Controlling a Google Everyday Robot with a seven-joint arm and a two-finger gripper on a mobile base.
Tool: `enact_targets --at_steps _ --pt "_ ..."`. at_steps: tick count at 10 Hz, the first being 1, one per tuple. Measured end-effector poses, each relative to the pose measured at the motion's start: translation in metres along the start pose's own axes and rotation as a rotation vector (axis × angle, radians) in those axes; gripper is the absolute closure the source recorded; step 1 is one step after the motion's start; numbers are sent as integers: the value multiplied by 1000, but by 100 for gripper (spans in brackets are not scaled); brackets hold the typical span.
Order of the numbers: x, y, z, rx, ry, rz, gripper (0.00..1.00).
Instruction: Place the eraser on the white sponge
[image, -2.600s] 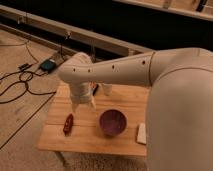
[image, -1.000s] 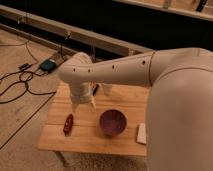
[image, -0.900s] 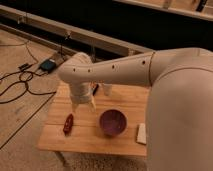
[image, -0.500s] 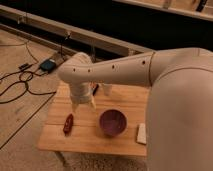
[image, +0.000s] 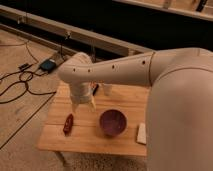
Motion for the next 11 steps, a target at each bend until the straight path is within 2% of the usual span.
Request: enact_targets --at_steps 2,5,6,11 --pt "0 -1 0 5 -3 -14 35" --pt "-4 -1 -1 32 -54 -156 35" --pt "-5 0 -1 45 -81 -235 35" --pt "0 -1 1 109 -137 -469 35"
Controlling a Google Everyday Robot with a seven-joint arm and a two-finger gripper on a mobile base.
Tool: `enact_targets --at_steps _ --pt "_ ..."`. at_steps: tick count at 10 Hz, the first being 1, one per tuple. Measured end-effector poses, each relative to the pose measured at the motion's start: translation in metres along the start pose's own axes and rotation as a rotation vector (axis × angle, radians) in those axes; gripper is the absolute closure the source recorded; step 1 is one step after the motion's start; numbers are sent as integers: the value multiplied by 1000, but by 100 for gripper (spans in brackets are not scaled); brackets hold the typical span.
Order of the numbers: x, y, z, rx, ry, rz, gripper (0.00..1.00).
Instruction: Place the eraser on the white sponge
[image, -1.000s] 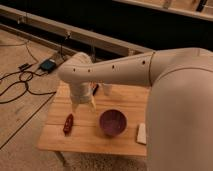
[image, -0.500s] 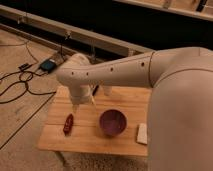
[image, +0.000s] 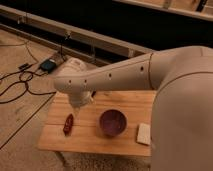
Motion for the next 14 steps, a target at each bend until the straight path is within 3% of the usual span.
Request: enact_targets --at_steps 3,4,14 --pt "5 3 1 33 -9 -153 35" --pt "6 3 1 37 -7 -167 35" --pt "6 3 1 38 -6 -168 35"
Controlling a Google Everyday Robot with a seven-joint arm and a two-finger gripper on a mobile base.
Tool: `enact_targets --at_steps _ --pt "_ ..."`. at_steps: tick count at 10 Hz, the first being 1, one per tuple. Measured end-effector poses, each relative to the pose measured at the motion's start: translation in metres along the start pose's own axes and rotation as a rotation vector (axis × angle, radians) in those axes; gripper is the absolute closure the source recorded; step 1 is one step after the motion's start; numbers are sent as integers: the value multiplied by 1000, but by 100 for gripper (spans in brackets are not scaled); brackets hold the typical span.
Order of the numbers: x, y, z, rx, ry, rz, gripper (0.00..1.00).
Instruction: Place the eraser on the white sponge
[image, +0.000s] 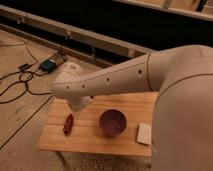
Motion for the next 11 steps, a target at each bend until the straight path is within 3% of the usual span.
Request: enact_targets --at_steps 3,5,11 --pt "0 0 0 0 0 0 35" --pt "-7 -7 7 -8 1 46 35" --pt "-71 -47 43 -27 16 185 35"
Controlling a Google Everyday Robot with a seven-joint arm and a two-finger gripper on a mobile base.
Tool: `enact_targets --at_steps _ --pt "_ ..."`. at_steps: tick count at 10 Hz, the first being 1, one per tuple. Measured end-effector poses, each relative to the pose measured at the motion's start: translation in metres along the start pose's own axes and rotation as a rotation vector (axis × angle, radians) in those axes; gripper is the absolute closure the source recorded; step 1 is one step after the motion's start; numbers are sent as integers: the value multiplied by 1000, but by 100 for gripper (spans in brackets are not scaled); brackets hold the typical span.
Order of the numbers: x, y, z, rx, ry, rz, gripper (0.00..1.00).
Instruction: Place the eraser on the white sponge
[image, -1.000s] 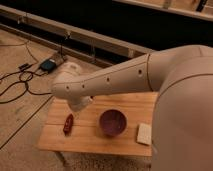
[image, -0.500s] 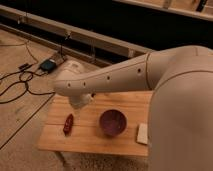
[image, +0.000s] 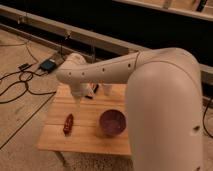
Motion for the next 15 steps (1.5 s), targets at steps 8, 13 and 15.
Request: enact_targets --at_steps 8,13,15 --pt "-84 -30 62 -98 1 170 35" --pt "-106 -48 99 -86 20 336 35" --pt "-110 -54 109 -67 34 406 35"
